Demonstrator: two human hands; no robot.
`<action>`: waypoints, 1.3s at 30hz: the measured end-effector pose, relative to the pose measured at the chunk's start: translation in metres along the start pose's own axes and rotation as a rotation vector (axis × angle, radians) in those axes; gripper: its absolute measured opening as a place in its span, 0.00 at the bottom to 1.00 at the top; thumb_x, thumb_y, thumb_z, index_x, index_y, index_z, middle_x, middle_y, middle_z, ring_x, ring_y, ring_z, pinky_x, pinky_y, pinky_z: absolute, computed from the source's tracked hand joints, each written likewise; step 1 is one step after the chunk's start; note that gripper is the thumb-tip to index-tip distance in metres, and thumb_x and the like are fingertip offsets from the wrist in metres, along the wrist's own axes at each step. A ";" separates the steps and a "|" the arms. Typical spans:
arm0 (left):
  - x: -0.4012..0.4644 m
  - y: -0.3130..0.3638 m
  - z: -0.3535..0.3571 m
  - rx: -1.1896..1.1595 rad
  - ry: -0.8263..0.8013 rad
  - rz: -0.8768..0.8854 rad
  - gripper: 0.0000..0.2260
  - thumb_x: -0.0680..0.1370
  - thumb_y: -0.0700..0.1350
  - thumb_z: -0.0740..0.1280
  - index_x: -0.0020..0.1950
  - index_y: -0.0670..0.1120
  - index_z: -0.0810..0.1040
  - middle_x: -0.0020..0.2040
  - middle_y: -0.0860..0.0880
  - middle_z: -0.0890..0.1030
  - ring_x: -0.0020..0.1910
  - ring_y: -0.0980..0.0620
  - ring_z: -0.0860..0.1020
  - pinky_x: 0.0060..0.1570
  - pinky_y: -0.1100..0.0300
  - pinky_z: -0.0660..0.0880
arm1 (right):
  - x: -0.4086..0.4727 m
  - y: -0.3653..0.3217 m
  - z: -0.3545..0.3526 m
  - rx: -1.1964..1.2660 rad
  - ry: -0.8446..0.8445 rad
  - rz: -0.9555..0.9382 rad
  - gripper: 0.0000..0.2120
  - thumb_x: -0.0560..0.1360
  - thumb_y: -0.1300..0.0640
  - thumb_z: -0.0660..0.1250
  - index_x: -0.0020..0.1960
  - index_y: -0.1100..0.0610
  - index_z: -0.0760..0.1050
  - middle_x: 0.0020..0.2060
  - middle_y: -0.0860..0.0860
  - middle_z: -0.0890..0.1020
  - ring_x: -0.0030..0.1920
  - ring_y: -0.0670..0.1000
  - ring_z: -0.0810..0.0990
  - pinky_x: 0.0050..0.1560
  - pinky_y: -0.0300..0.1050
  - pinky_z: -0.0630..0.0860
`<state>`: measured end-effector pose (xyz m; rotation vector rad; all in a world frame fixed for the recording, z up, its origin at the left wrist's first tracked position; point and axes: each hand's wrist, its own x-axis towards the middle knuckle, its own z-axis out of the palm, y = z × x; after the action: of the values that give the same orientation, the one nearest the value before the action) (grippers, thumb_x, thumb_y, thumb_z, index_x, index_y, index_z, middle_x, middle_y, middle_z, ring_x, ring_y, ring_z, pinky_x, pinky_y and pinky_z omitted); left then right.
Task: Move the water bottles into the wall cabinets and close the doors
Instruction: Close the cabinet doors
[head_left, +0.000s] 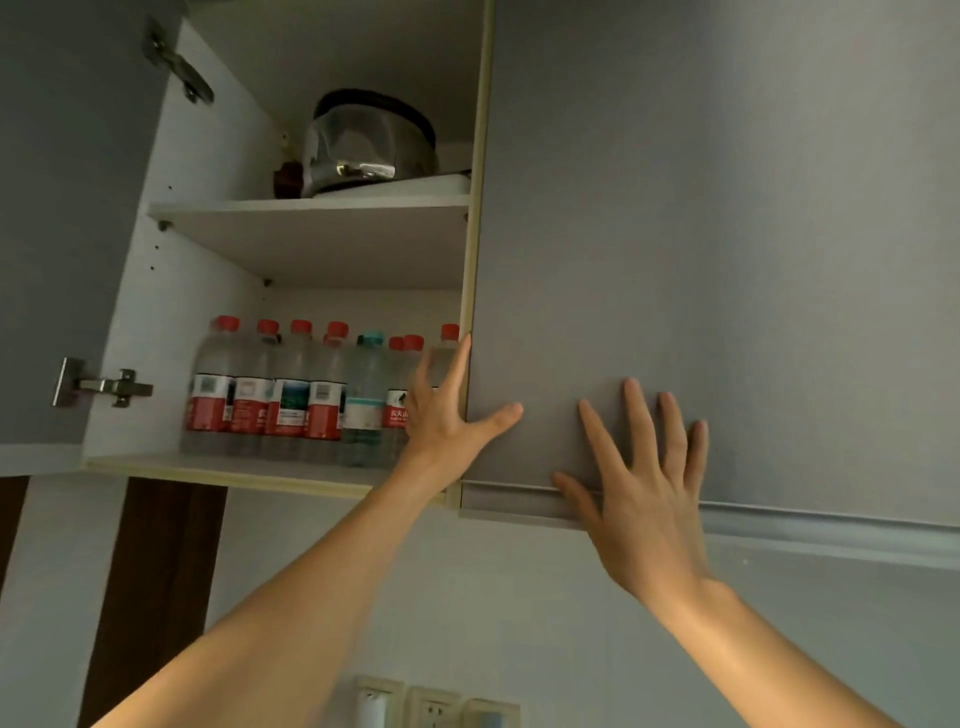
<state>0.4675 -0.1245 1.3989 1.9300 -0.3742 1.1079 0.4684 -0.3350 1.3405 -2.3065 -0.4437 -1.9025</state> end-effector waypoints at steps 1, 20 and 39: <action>0.001 -0.002 0.001 0.011 -0.005 0.006 0.44 0.71 0.65 0.73 0.78 0.71 0.47 0.82 0.51 0.45 0.80 0.43 0.45 0.75 0.37 0.51 | 0.000 0.000 0.002 0.006 0.004 -0.003 0.32 0.78 0.38 0.60 0.77 0.52 0.68 0.79 0.61 0.60 0.78 0.70 0.55 0.74 0.73 0.51; -0.079 0.014 -0.259 0.506 0.477 0.172 0.27 0.81 0.60 0.62 0.77 0.51 0.64 0.74 0.48 0.66 0.74 0.48 0.62 0.73 0.46 0.60 | 0.024 -0.251 -0.044 0.595 -0.008 0.098 0.26 0.80 0.50 0.64 0.76 0.56 0.67 0.78 0.62 0.59 0.78 0.65 0.56 0.74 0.71 0.57; -0.152 0.035 -0.558 1.104 0.789 -0.098 0.39 0.78 0.59 0.66 0.81 0.47 0.51 0.81 0.40 0.49 0.71 0.30 0.61 0.68 0.35 0.61 | 0.030 -0.530 -0.135 1.197 -0.286 -0.040 0.29 0.83 0.41 0.57 0.80 0.42 0.51 0.80 0.44 0.48 0.79 0.50 0.46 0.76 0.55 0.52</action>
<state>0.0497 0.2761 1.4270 2.0702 0.9377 2.1310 0.1885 0.1355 1.3473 -1.6605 -1.2264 -0.8170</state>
